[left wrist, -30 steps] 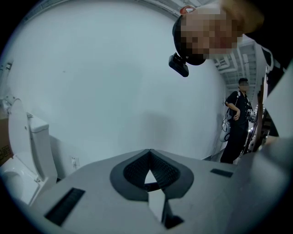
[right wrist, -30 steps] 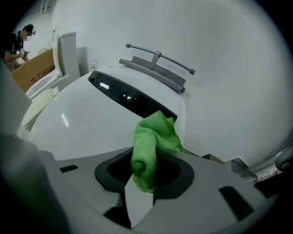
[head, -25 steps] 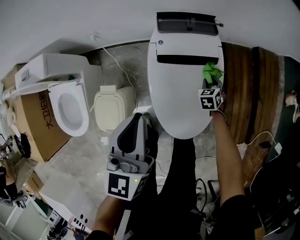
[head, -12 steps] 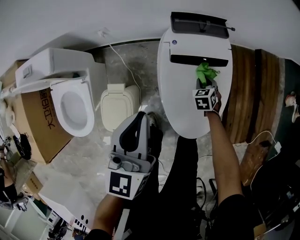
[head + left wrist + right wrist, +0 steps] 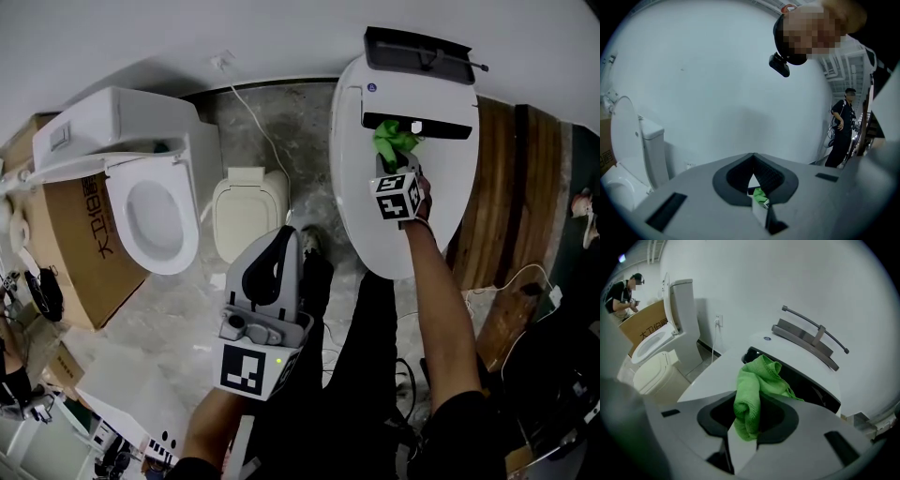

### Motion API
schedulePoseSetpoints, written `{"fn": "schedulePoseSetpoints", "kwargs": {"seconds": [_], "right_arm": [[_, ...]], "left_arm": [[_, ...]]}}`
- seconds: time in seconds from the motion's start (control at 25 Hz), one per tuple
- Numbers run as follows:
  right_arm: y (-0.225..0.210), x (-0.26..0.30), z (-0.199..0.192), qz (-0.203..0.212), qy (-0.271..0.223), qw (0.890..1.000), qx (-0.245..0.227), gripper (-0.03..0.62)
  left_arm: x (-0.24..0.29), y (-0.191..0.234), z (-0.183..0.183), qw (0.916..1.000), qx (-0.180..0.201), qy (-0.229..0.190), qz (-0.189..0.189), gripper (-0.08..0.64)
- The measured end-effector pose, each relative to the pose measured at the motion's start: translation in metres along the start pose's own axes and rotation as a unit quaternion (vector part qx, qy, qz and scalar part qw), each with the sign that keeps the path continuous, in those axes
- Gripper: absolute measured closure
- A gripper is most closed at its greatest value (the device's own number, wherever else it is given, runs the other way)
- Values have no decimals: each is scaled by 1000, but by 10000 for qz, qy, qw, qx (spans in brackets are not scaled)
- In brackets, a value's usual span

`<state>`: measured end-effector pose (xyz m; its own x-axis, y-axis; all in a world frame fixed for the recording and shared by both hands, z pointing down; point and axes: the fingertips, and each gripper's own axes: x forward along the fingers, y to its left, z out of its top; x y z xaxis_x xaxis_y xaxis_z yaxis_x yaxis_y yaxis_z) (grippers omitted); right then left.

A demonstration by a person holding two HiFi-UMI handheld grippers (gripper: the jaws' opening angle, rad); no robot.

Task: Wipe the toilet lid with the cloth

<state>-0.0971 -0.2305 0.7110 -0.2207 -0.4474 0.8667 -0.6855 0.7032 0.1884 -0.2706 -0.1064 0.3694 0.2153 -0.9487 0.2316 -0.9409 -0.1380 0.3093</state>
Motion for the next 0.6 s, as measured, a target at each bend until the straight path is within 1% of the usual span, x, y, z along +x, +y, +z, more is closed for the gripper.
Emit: {"fn": "schedulePoseSetpoints", "kwargs": {"seconds": [0.12, 0.2, 0.32, 0.44, 0.6], "right_arm": [[18, 4, 17, 184, -105, 9989, -426, 466], [30, 7, 26, 374, -156, 9961, -780, 466], [46, 8, 34, 738, -190, 9862, -1467, 465], [58, 9, 37, 1017, -187, 9693, -2231, 466], [71, 8, 32, 1170, -186, 9361, -3313, 465]], "left_arm": [[-2, 8, -4, 10000, 23, 36, -26, 551], [-4, 13, -8, 10000, 19, 57, 0, 551], [-7, 16, -12, 10000, -30, 51, 77, 551], [-13, 20, -15, 9998, -60, -10, 198, 551], [-23, 22, -20, 9994, -75, -138, 322, 551]]}}
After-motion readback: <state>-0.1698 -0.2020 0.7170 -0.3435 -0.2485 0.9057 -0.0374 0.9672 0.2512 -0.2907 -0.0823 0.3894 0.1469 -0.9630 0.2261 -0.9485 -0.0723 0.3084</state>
